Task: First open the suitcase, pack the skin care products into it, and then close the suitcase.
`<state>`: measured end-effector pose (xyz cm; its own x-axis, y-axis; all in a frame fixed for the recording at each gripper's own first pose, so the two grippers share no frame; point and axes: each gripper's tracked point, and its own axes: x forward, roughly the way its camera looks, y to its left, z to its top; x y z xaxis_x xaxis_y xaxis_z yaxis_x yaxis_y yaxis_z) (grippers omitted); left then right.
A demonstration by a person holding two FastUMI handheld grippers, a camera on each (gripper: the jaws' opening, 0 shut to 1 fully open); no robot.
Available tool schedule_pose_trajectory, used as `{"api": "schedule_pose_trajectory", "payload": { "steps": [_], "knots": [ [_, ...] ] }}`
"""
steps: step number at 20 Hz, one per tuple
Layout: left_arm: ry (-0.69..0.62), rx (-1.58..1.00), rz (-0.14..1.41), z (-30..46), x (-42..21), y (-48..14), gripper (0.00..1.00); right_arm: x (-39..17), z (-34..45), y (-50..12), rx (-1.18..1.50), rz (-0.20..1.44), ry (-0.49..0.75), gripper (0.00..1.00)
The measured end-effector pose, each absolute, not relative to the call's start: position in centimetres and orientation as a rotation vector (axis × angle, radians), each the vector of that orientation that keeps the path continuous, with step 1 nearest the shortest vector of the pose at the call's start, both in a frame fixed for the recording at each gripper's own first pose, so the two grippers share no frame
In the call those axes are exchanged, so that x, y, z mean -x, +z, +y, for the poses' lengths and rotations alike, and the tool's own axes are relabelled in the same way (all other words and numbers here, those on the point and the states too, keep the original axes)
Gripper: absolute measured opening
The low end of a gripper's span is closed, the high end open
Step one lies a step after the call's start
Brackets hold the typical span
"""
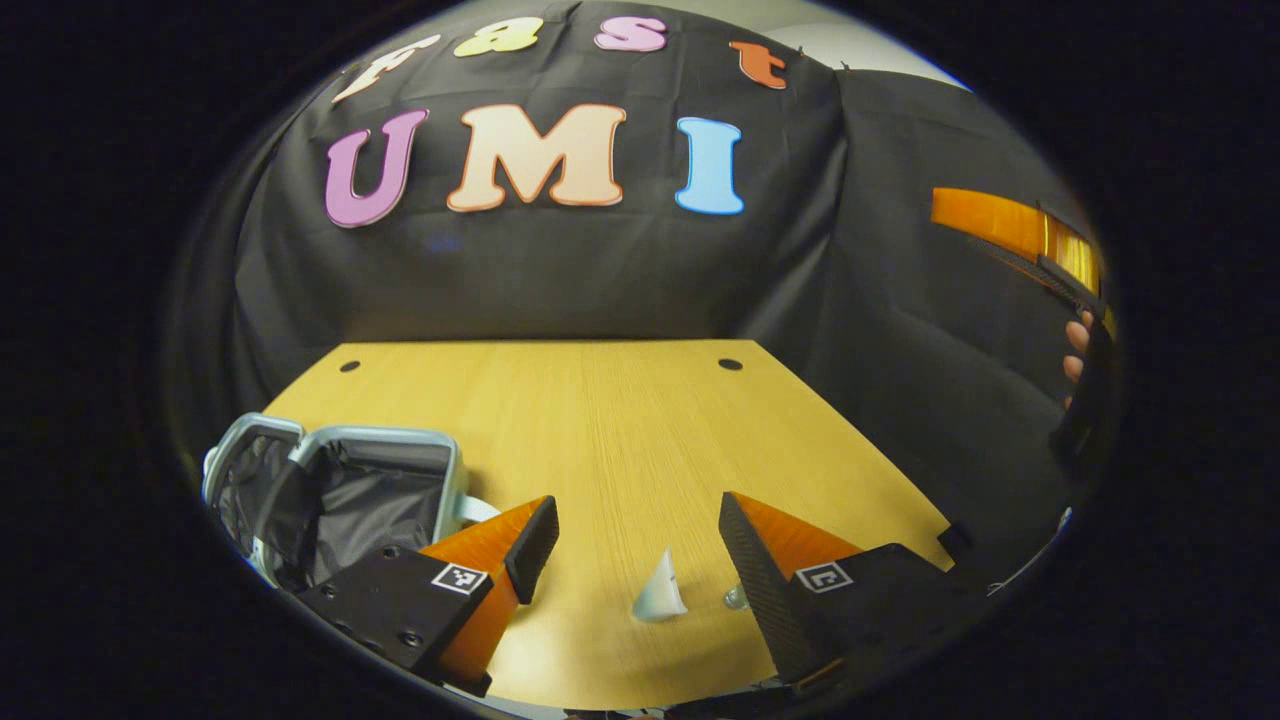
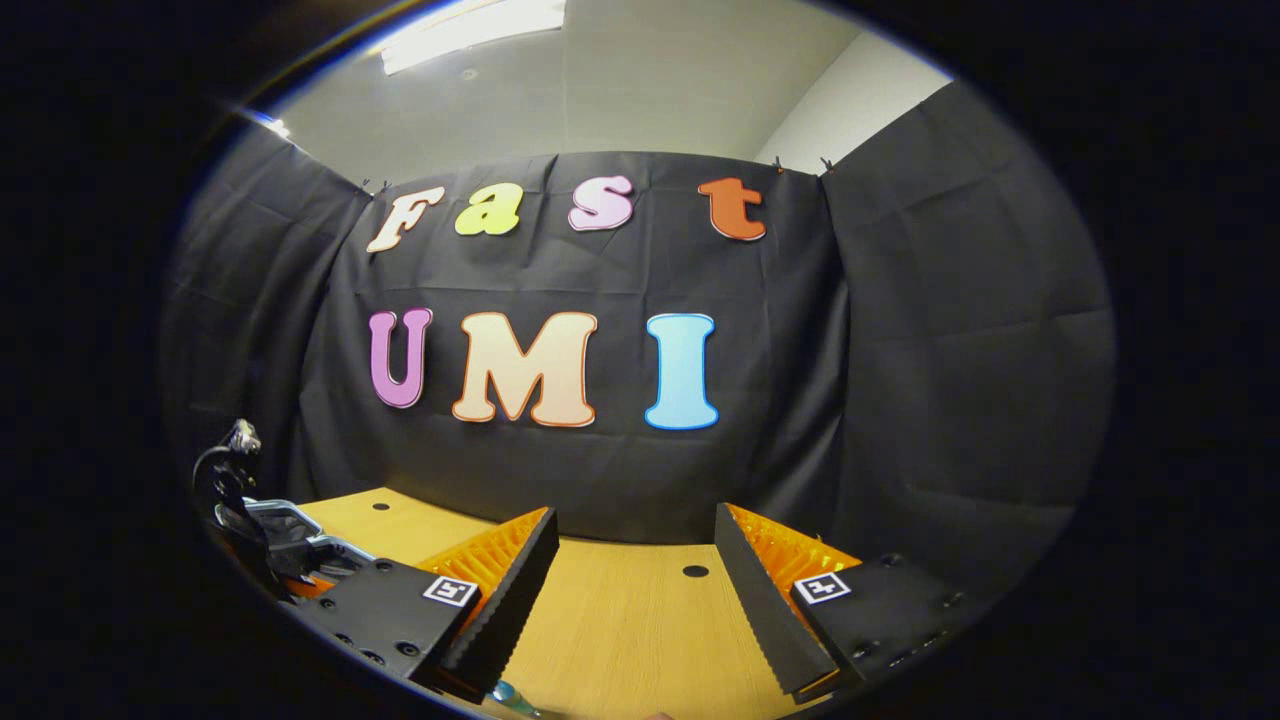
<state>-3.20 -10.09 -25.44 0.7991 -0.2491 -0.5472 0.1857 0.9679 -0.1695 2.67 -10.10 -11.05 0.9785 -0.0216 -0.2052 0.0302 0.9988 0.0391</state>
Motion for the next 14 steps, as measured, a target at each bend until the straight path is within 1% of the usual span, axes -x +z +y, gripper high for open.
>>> {"api": "schedule_pose_trajectory", "payload": {
  "steps": [3, 6, 7, 8, 10, 11, 13, 14],
  "knots": [
    [-0.241, 0.127, 0.661, -10.7, 4.2, -28.5, 0.92, -2.0, -10.0, -12.1, -0.026, 0.239, -0.011, 0.99],
    [-0.247, 0.133, 0.727, -11.2, 5.1, -31.5, 0.81, -1.3, -9.7, -13.2, -0.03, 0.266, 0.003, 1.0],
    [-0.253, 0.13, 0.747, -11.2, 5.3, -32.4, 0.79, -1.0, -9.6, -13.6, -0.033, 0.277, 0.011, 0.99],
    [-0.258, 0.126, 0.765, -11.5, 5.4, -33.1, 0.76, -0.7, -9.3, -14.1, -0.034, 0.288, 0.021, 0.99],
    [-0.271, 0.122, 0.791, -12.0, 5.7, -34.4, 0.74, -0.2, -8.7, -14.8, -0.035, 0.303, 0.045, 1.0],
    [-0.273, 0.12, 0.801, -12.2, 5.8, -35.1, 0.72, 0.0, -8.3, -15.1, -0.035, 0.307, 0.058, 0.99],
    [-0.271, 0.119, 0.809, -12.2, 5.7, -35.8, 0.58, 0.4, -7.4, -15.9, -0.04, 0.316, 0.088, 0.99],
    [-0.276, 0.126, 0.802, -12.3, 5.4, -35.8, 0.43, 0.6, -6.7, -16.4, -0.045, 0.324, 0.108, 0.99]
  ]
}}
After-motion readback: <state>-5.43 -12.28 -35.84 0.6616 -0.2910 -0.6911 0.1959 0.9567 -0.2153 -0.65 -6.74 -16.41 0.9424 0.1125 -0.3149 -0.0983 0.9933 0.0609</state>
